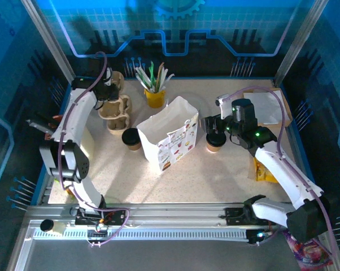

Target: Pack the takeout coffee

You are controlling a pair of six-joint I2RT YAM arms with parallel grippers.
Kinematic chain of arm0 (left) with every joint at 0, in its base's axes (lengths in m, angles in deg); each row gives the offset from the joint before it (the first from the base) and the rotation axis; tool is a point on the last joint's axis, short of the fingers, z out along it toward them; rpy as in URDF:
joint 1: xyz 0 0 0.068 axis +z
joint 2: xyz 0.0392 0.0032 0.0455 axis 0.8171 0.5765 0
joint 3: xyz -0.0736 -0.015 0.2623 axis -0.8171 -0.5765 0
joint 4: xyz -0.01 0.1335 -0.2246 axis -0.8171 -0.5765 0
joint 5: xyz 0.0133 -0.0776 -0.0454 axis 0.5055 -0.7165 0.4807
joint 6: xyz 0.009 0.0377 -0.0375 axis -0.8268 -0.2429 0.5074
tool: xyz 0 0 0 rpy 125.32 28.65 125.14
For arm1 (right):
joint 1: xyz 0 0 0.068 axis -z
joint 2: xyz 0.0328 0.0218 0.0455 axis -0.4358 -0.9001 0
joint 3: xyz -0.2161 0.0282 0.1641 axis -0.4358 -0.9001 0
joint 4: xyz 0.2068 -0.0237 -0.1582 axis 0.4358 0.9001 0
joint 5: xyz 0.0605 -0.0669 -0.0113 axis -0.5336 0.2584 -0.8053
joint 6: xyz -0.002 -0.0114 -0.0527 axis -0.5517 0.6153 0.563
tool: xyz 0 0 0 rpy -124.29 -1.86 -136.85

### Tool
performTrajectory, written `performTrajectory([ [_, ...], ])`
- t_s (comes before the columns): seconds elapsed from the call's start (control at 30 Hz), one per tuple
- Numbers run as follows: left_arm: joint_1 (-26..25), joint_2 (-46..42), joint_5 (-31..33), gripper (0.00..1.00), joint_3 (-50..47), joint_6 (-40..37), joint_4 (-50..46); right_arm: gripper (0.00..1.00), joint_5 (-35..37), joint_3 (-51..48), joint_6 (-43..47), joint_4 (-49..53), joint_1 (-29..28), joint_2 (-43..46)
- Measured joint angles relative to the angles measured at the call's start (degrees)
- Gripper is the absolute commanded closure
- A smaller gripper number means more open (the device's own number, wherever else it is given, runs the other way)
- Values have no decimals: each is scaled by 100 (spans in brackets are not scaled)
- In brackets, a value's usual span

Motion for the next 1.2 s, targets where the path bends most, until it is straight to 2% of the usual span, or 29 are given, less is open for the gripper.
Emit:
performTrajectory([
  [0.3, -295, -1047, -28, 70, -13, 11, -153, 8, 76, 754, -79, 463, 319, 33],
  [0.57, -970, -1735, -319, 70, -13, 44, -354, 18, -1064, 1880, -153, 761, 291, -608],
  [0.87, -1714, -2258, -890, 70, -7, 197, -369, 39, -1779, 2881, 24, 1403, -85, -1915],
  [1.07, -2146, -2284, -1071, 70, 2, 315, -365, 58, -1849, 3340, 205, 1742, -208, -2430],
  [1.2, -2413, -2282, -1126, 71, 2, 350, -337, 66, -1851, 3497, 295, 1893, -236, -2573],
])
